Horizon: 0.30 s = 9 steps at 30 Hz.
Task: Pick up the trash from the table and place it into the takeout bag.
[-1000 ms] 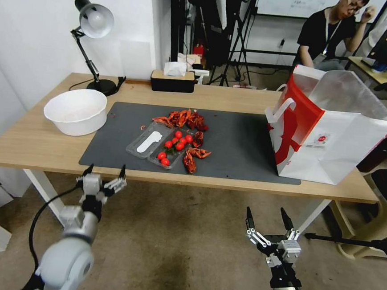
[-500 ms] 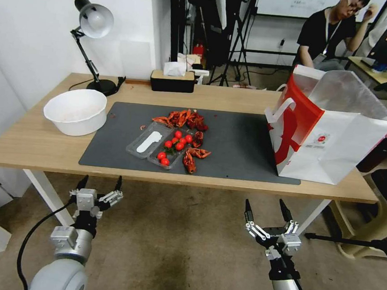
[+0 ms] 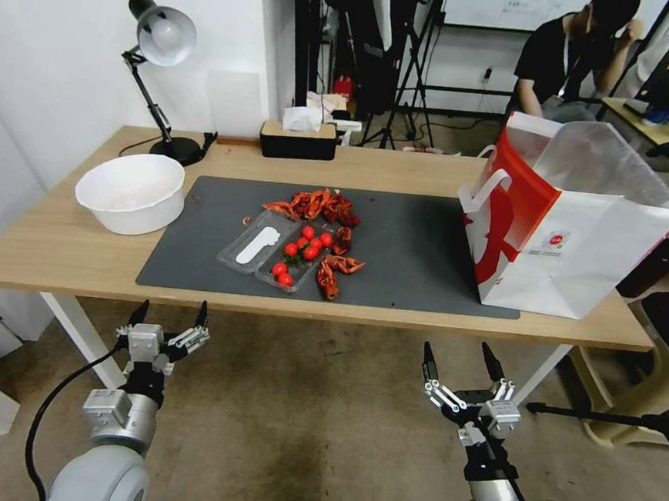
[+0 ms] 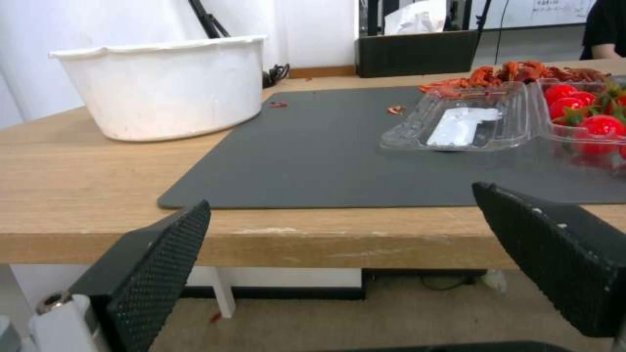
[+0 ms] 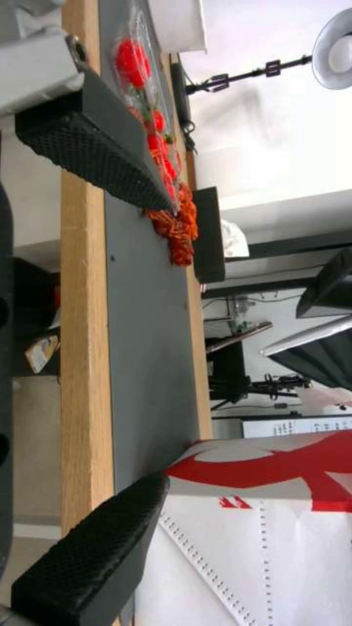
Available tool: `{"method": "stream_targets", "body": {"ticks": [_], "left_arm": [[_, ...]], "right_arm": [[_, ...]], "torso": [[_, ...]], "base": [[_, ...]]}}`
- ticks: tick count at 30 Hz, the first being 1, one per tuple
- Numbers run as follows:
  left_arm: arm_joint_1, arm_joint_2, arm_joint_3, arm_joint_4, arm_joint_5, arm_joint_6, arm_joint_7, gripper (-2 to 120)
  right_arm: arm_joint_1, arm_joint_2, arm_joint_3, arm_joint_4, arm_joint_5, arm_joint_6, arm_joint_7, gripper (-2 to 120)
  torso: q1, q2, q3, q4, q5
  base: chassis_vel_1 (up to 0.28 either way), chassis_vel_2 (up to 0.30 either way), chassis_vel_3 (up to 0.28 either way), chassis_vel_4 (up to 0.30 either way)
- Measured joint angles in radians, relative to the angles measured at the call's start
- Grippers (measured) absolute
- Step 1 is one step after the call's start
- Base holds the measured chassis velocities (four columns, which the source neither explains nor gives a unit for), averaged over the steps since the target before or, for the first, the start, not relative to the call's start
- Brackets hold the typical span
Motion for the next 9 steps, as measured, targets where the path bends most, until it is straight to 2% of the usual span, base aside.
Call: {"method": "stream_targets", "body": {"ticks": [9], "left_arm": [[-0.001, 0.000, 0.001, 0.001, 0.000, 0.000, 0.000, 100]], "right_arm": [[0.000, 0.000, 0.000, 0.000, 0.000, 0.000, 0.000, 100]], "torso": [[0.000, 0.000, 0.000, 0.0000, 0.0000]], "base": [[0.000, 0.000, 0.000, 0.000]]}}
